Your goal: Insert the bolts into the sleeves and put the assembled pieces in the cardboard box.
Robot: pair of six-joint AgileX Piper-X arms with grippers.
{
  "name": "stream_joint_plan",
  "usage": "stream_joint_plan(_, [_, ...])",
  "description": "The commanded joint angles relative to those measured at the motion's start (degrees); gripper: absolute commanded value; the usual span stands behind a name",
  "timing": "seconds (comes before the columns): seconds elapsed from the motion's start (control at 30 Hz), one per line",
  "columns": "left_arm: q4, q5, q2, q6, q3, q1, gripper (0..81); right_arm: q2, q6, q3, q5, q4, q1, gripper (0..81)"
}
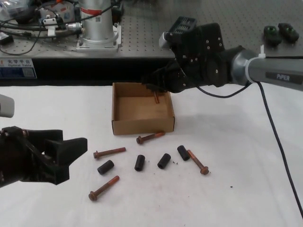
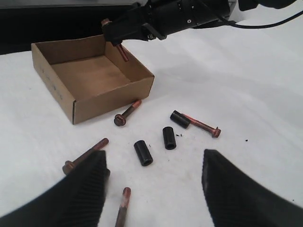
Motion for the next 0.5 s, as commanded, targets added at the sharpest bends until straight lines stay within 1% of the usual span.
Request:
stream_joint_plan(0.0, [-0.53,-0.41,-0.77,0.91,-0.01,0.15,43.1,0.06,-0.93,-1.42,-2.49,0.44,0.09,5.4])
stream_joint_plan(0.03, [-0.53,-0.41,-0.77,0.91,-0.01,0.15,43.1,0.06,-0.73,-1.42,-3.36,0.70,0.09,10.5])
stream_joint_plan(0.1, [-0.53,-0.41,-0.77,0.91,-0.01,0.15,43.1,0.06,-0.43,-1.42,-4.83,1.57,0.09,27.4])
stream_joint_plan(0.17, [-0.50,-0.41,-0.77,1.08,-0.01,0.15,43.1,0.06,1.14,-1.42,-5.76,2.28,0.09,39.8])
stream_joint_plan(0.2, [-0.50,-0.41,-0.77,1.21,-0.01,0.15,43.1,0.06,1.53,-1.42,-6.48,2.90,-0.02,41.1])
stream_joint_plan(0.23, [-0.50,-0.41,-0.77,1.23,-0.01,0.15,43.1,0.06,1.43,-1.42,-7.04,3.62,-0.02,40.3])
stream_joint_plan(0.3, [-0.50,-0.41,-0.77,0.95,-0.01,0.15,43.1,-0.23,1.45,-1.42,-7.49,4.68,-0.02,35.2])
stream_joint_plan(0.37, [-0.50,-0.41,-0.77,-0.21,-0.01,0.15,43.1,-0.67,1.45,-1.18,-9.37,5.01,-0.02,31.8])
stream_joint_plan(0.47, [-0.50,-0.60,-0.62,-6.24,-0.01,0.15,43.1,-2.45,0.32,-1.07,-10.73,8.45,-0.40,31.3])
